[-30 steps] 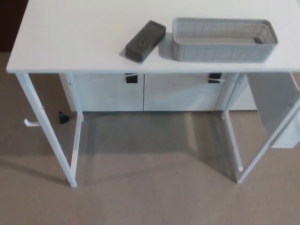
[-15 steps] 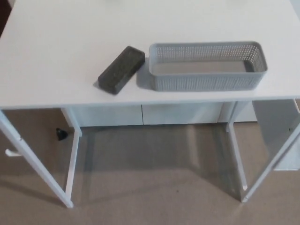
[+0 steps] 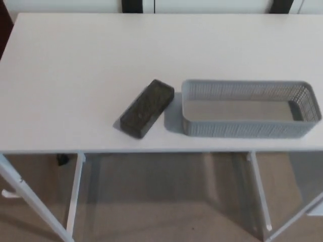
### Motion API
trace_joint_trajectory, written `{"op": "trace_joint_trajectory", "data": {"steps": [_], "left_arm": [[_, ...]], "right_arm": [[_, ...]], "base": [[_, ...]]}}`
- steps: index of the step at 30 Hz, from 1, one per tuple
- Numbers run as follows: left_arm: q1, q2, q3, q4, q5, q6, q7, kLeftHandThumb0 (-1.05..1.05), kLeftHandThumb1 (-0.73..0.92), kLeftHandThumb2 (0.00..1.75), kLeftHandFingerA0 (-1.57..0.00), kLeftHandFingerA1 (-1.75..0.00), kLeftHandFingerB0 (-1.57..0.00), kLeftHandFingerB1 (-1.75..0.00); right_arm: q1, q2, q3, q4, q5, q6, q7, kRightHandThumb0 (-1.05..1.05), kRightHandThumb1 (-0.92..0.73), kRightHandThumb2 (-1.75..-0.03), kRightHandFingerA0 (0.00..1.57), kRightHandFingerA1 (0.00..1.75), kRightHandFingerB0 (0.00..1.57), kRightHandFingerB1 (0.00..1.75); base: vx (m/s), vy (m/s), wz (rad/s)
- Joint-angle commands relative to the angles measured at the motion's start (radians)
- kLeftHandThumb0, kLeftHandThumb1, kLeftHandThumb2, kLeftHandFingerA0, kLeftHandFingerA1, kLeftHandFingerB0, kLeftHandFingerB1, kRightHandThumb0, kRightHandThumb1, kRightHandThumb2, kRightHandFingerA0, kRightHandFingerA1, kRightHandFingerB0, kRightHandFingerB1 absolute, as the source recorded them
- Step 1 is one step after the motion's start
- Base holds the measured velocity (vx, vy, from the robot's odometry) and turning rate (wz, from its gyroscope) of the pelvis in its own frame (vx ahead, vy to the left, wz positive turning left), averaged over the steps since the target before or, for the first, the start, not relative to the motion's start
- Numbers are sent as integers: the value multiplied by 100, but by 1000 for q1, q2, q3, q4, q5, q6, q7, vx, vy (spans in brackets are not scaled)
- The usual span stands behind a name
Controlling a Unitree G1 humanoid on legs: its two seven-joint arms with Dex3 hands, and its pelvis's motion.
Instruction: The robot walks towards a desk on which an eraser is kept on the left hand side and a container is kept on the right hand side. The robot picks up the eraser using its left hand and places it in the container.
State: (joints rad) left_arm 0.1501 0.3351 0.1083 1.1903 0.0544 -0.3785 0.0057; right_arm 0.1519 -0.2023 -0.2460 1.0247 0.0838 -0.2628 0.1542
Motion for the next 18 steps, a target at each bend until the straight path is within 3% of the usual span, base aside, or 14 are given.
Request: {"op": "trace_joint_trajectory", "data": {"steps": [1,8,18], "left_arm": [[14,-23,-17,-8,18,-69,14,-37,65,59,-52,-47,-39,-32],[76,-67,-81,-105,56,-93,27,-40,63,59,-53,-45,-38,-32],[94,-65,-102,-129,65,-81,23,-39,65,59,-52,-47,-37,-32]], "right_arm": [[-3,-16,-7,15,8,1,-3,-22,-44,-53,69,69,40,47],[-9,-10,-3,20,6,3,-14,-19,-45,-53,69,66,40,46],[-3,-6,0,-1,9,9,-12,-19,-45,-53,69,69,40,47]], "base": [[173,-178,19],[195,-241,1],[87,99,-7]]}}
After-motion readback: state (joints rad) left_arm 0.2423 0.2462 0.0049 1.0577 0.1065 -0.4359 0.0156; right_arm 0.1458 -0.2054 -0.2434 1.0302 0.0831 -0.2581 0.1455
